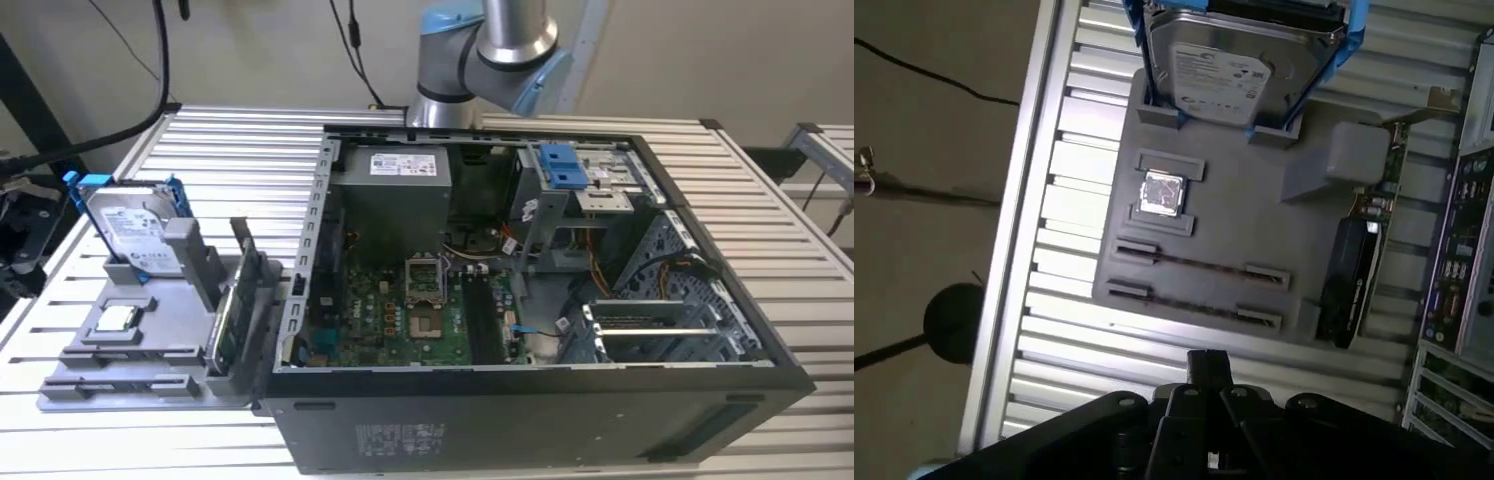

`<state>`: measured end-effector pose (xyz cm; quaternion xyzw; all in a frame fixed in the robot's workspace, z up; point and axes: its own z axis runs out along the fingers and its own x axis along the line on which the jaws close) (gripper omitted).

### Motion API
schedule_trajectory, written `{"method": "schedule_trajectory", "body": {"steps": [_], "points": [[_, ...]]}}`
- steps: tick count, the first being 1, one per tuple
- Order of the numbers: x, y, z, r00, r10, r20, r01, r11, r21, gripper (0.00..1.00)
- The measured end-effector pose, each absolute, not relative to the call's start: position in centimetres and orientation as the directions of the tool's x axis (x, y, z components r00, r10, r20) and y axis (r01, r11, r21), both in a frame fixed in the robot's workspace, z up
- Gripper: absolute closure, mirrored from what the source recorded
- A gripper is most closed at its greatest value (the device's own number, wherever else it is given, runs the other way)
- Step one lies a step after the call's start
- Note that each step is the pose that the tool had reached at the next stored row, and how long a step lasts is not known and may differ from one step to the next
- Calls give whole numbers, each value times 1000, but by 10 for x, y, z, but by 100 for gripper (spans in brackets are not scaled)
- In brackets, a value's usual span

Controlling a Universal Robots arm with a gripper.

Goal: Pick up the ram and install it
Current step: 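Pick up the ram and move it above insertion slot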

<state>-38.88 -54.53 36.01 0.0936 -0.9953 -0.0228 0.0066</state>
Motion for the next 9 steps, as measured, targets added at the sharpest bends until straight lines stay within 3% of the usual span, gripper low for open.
{"method": "schedule_trajectory", "body": {"steps": [9], "points": [[-389, -545, 360, -961, -277, 6, -276, 960, 46, 89]]}}
